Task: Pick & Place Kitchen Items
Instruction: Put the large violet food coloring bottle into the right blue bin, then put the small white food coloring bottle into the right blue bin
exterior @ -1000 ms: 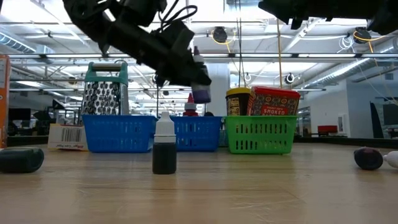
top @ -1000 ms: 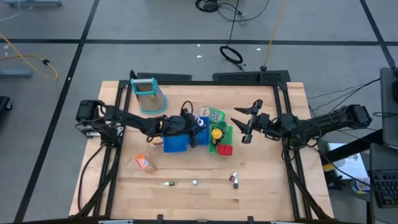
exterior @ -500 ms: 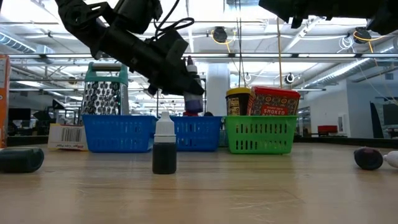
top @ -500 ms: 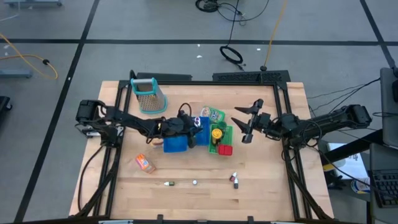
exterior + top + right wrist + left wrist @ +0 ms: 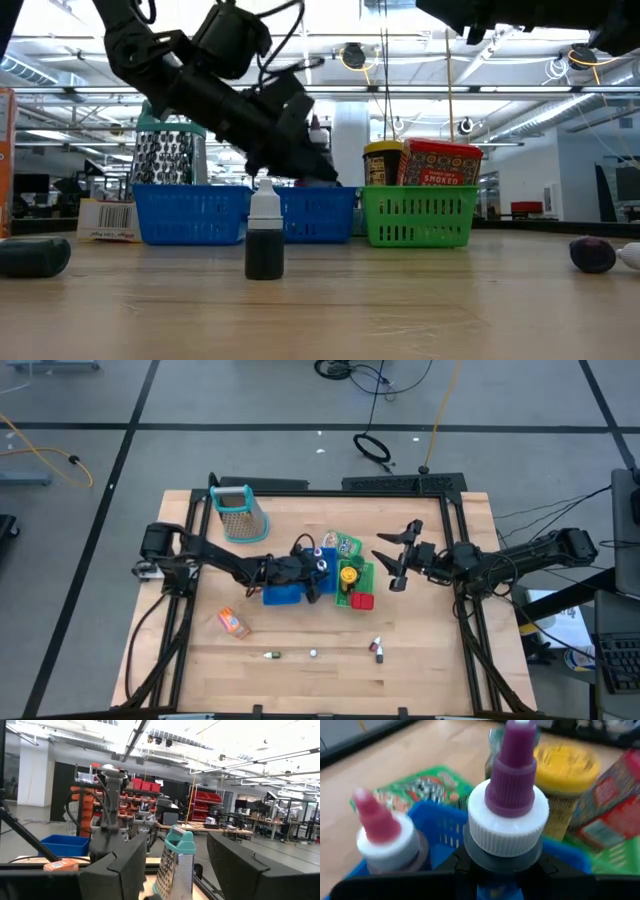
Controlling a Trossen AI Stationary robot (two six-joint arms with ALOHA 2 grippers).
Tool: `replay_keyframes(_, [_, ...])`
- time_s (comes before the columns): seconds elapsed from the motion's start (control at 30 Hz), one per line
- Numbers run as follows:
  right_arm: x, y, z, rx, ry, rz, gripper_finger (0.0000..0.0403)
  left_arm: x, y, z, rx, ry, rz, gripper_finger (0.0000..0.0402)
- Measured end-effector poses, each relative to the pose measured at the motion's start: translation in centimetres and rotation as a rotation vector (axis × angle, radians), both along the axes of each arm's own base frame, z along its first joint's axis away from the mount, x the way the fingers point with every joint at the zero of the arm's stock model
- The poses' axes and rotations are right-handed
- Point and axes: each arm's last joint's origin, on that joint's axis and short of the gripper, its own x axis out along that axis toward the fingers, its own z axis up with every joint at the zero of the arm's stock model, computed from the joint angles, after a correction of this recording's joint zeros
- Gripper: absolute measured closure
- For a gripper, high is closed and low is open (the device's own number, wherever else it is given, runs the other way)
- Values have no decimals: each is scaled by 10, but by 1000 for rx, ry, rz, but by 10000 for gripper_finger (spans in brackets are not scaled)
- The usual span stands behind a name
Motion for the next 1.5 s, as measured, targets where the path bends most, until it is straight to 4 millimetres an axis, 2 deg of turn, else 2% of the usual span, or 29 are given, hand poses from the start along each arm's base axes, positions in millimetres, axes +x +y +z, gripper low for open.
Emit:
replay_keyframes(0.23, [0, 0, 1, 0, -12, 0, 202, 2, -1, -19, -37, 48, -7, 313])
replay_keyframes(0.43, [0, 0, 1, -1, -11, 0, 202, 5, -1, -22, -38, 20, -7, 312])
replay_keyframes(0.77, [0, 0, 1, -2, -7, -1, 202, 5, -1, -21, -41, 1, -6, 224])
replay_keyframes(1.07, [0, 0, 0, -3, -3, -1, 202, 7, -3, -17, -62, -40, -10, 201])
replay_keyframes(1.23, [0, 0, 0, -3, -3, -1, 202, 6, -8, -6, -62, -68, -47, 200])
replay_keyframes(1.5, [0, 0, 0, -3, -3, -1, 202, -6, -16, 34, 40, -86, -79, 199])
